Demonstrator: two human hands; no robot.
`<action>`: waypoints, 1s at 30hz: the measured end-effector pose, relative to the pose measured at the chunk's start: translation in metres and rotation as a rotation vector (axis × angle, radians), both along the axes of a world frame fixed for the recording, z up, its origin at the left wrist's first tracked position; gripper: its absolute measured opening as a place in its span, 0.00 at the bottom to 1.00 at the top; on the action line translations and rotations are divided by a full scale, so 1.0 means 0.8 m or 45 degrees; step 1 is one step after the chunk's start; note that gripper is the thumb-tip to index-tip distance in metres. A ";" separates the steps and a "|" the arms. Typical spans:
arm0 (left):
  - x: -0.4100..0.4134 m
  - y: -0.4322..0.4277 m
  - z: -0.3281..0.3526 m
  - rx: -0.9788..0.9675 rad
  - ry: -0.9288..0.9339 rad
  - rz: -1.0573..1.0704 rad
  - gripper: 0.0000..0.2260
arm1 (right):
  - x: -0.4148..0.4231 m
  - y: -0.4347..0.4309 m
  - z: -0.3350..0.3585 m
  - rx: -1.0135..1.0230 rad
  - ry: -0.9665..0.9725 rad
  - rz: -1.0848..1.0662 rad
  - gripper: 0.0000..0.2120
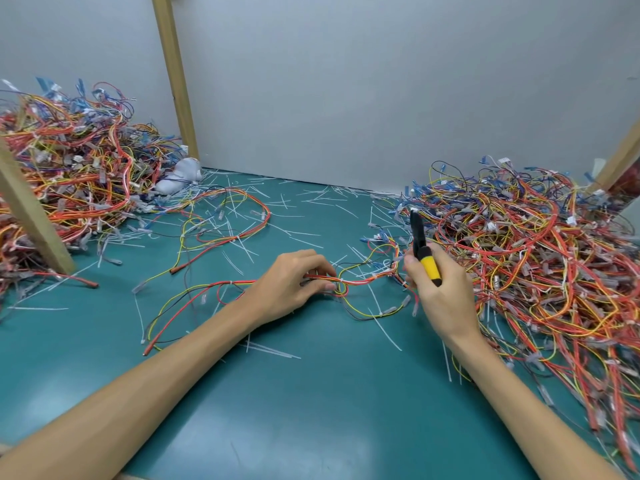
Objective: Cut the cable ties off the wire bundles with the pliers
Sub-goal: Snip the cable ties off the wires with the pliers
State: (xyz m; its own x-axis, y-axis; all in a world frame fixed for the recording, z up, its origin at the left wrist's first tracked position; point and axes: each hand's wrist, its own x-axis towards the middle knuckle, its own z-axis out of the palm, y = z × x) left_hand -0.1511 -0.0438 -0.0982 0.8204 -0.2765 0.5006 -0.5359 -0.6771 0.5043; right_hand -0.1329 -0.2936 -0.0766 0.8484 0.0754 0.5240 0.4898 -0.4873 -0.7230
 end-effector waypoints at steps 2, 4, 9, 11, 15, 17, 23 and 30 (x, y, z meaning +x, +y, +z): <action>0.000 0.002 0.002 0.042 0.003 0.009 0.10 | -0.001 0.000 -0.005 -0.057 -0.005 0.013 0.09; 0.000 0.006 0.006 0.086 0.024 -0.015 0.15 | -0.001 -0.002 -0.006 -0.090 0.009 0.023 0.10; -0.002 0.015 0.033 -0.177 0.016 0.040 0.11 | 0.002 -0.005 0.002 -0.080 0.005 -0.010 0.17; 0.000 0.029 0.047 -0.287 0.051 0.058 0.08 | 0.005 -0.006 0.000 -0.042 0.033 -0.023 0.18; 0.008 0.074 0.055 -0.051 0.298 0.186 0.07 | 0.007 -0.009 -0.009 -0.017 0.092 -0.025 0.14; 0.012 0.090 0.051 0.228 0.426 0.247 0.05 | 0.007 -0.009 -0.011 -0.069 0.086 -0.060 0.11; 0.011 0.086 0.048 0.400 0.604 0.150 0.11 | 0.004 -0.005 -0.011 -0.166 0.113 -0.119 0.11; 0.006 0.060 0.043 0.215 0.739 -0.030 0.13 | -0.004 0.006 -0.013 -0.343 0.088 -0.030 0.29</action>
State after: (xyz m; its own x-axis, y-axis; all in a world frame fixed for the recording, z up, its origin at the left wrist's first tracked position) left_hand -0.1466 0.0045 -0.0640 0.9392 -0.3343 -0.0791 -0.2211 -0.7647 0.6053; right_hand -0.1359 -0.2889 -0.0871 0.8846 0.1842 0.4284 0.4302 -0.6770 -0.5972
